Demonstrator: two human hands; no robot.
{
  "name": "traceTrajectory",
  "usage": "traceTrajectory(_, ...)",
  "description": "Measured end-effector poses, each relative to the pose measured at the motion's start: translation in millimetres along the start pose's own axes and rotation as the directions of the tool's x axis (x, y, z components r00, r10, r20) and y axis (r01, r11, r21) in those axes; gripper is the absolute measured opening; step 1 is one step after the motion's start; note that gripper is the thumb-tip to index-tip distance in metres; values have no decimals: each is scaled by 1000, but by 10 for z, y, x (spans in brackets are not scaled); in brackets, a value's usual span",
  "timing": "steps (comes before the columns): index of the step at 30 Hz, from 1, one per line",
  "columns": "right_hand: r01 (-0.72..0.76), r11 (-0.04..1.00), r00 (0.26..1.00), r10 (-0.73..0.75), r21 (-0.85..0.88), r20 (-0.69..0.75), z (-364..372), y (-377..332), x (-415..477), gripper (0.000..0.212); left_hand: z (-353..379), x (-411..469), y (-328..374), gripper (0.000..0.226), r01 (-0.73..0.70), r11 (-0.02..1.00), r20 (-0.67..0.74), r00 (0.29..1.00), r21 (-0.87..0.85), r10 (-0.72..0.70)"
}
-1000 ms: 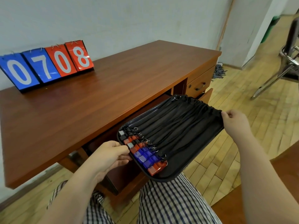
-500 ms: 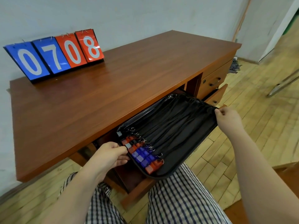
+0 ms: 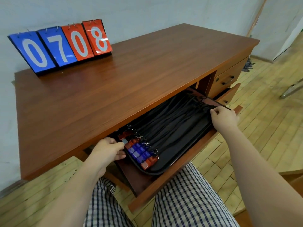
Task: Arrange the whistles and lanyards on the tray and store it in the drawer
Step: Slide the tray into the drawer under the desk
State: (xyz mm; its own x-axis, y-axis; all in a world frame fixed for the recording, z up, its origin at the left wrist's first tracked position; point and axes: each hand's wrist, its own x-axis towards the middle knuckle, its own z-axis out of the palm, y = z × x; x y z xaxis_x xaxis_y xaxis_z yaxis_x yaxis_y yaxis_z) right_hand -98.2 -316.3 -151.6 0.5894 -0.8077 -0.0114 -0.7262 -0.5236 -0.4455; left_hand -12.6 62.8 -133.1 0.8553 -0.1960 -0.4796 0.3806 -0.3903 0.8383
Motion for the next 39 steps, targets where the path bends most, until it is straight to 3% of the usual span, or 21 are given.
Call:
traceTrajectory(9, 5, 988, 997, -16, -156, -72, 117, 24, -31, 38, 83, -2, -13, 4, 17, 999, -60, 998, 43, -14)
traceTrajectory(14, -38, 984, 994, 20, -171, -109, 169, -10, -61, 39, 131, -24, 8, 41, 39, 991, -74, 997, 125, -30)
traceTrajectory(17, -43, 985, 990, 20, -166, -141, 205, -13, -76, 39, 140, -37, 27, 48, 31, 984, -77, 997, 178, -17)
traceTrajectory(26, -15, 999, 981, 5, -49, -195, 241, -14, -82, 29, 154, -14, 57, 29, 32, 948, -97, 995, 316, -1)
traceTrajectory(32, -13, 1000, 955, 14, 5, -295, 304, -68, -101, 27, 167, -142, 87, 18, -156, 703, -9, 974, 694, 226)
traceTrajectory(35, -48, 997, 926, 67, 61, -371, 325, -147, -126, 27, 258, -247, 158, 22, -274, 623, 55, 936, 733, 348)
traceTrajectory(39, -77, 950, 922, 184, 303, -342, 349, -268, -125, 25, 454, -327, 241, 27, -439, 629, 176, 882, 641, 436)
